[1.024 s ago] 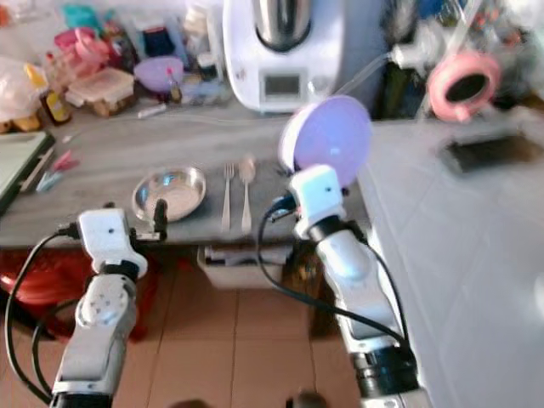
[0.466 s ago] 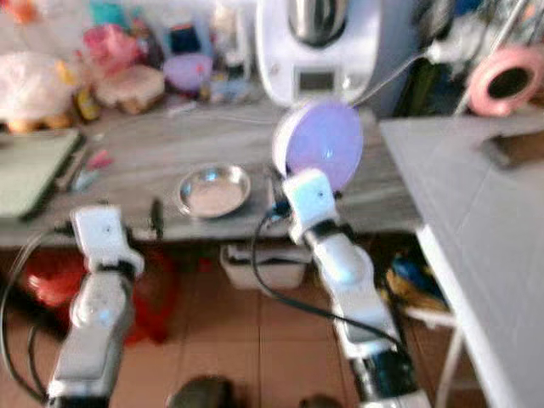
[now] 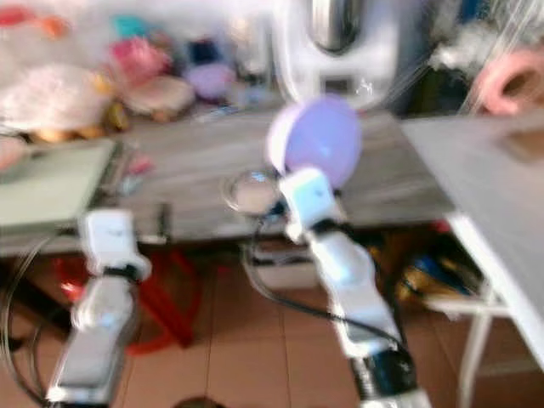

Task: Setting the table

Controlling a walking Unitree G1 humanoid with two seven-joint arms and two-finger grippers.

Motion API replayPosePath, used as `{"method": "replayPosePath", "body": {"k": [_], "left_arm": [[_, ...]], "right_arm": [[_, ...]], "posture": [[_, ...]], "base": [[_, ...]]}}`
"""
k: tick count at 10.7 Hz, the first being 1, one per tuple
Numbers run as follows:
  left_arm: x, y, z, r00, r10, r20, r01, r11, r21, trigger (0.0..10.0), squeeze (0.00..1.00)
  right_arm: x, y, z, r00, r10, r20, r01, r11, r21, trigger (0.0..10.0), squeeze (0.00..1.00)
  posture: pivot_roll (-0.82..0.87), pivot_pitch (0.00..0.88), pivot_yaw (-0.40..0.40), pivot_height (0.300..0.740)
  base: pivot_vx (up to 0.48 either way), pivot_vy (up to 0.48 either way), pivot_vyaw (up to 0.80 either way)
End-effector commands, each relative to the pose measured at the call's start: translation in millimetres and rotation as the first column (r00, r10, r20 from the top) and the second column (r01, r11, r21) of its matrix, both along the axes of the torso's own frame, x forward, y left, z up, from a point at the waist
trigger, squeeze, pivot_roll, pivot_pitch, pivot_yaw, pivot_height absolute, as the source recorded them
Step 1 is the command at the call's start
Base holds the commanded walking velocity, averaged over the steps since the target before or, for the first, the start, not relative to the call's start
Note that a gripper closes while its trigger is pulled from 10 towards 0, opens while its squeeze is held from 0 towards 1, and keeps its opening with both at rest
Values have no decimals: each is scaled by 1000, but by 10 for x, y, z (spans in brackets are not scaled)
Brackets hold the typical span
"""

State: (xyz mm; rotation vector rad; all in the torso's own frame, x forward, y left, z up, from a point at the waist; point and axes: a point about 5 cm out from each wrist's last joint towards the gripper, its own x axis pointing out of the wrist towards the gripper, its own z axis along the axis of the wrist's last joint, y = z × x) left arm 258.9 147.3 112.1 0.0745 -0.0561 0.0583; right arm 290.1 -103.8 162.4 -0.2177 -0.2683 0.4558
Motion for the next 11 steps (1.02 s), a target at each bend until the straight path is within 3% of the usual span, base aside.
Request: {"method": "replayPosePath", "body": {"k": [1,3,6,7,11], "left_arm": [[7,64,47,1000,9,17,-9,1000,19,10000,0],[-14,51,57,1000,9,30,-9,1000,-6,10000,0],[-111,118,30,1000,22,16,-22,1000,2,10000,0],[-168,155,0,999,32,0,-32,999,14,10000,0],[-325,233,-32,998,44,-44,-43,998,36,10000,0]], "right_arm": [[4,65,82,999,15,33,-15,1000,18,10000,0],[4,51,56,1000,9,17,-9,1000,28,10000,0],[60,70,39,999,32,-22,-33,999,-12,10000,0],[159,96,57,993,102,-61,-105,993,-47,10000,0],[567,187,339,977,203,-70,-210,971,-112,10000,0]], "posture": [[26,54,60,740],[27,54,55,740],[37,64,46,740],[45,76,43,740],[74,137,54,740]], "base": [[480,0,0],[444,0,0],[0,0,0],[0,0,0],[0,0,0]]}}
